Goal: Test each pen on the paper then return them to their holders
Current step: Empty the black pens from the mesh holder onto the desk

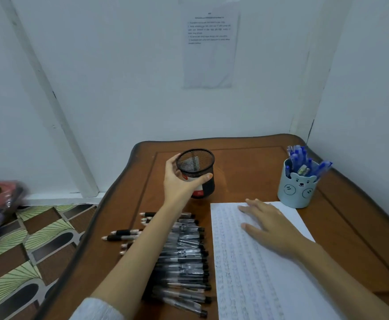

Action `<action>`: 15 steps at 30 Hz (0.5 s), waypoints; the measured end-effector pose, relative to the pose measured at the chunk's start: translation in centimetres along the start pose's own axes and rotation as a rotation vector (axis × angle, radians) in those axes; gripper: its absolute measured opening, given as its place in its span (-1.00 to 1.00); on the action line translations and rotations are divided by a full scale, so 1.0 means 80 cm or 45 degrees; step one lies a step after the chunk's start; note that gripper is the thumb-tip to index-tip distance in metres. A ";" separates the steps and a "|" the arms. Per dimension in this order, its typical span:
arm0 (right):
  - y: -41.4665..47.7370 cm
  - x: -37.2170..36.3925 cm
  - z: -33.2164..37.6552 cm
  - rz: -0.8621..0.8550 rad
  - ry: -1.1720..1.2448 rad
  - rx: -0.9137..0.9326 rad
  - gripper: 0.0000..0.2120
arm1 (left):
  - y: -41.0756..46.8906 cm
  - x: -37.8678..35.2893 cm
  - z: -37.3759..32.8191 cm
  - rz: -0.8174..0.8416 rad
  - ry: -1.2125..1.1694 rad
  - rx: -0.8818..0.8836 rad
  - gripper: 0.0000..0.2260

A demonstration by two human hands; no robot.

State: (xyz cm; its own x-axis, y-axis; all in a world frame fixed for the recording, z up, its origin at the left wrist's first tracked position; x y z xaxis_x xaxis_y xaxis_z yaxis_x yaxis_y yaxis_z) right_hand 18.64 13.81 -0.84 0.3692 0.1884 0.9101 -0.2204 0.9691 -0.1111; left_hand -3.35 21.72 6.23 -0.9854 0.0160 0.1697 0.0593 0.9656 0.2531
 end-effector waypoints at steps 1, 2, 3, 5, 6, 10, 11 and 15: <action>0.000 -0.005 -0.001 -0.001 -0.007 0.014 -0.51 | 0.006 -0.008 0.004 0.010 0.004 0.013 -0.24; 0.000 -0.009 -0.002 0.001 -0.026 0.017 -0.50 | 0.012 -0.015 0.008 0.021 0.008 0.029 -0.23; 0.001 -0.011 -0.003 0.003 -0.052 0.008 -0.50 | 0.016 -0.020 0.013 0.030 0.011 0.049 -0.21; 0.001 -0.011 -0.003 -0.011 -0.080 0.002 -0.50 | 0.022 -0.027 0.024 0.042 0.023 0.090 -0.18; 0.001 -0.011 -0.003 -0.020 -0.083 0.009 -0.50 | 0.024 -0.029 0.029 0.046 0.035 0.106 -0.17; -0.002 -0.009 0.000 -0.019 -0.069 0.005 -0.51 | 0.022 -0.031 0.039 0.049 0.048 0.145 -0.16; -0.003 -0.009 0.001 -0.023 -0.063 0.001 -0.51 | 0.021 -0.030 0.040 0.053 0.050 0.166 -0.14; -0.006 0.000 0.000 -0.174 0.108 0.039 -0.61 | 0.010 -0.032 0.030 0.053 0.138 0.287 0.02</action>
State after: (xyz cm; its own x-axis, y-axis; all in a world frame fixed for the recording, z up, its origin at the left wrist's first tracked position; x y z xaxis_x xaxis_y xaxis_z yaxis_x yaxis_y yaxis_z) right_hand 18.74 13.37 -0.82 0.4721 0.0695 0.8788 -0.1902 0.9814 0.0246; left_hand -1.18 23.05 3.73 -0.9592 0.0405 0.2797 0.0500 0.9984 0.0268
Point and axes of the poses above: each hand's wrist, its own y-axis towards the middle knuckle, its own x-axis out of the back of the hand, z = x × y, the point moved 6 cm from there along y, towards the middle knuckle, and after that the axes turned 10 degrees about z, right-handed, at the moved point
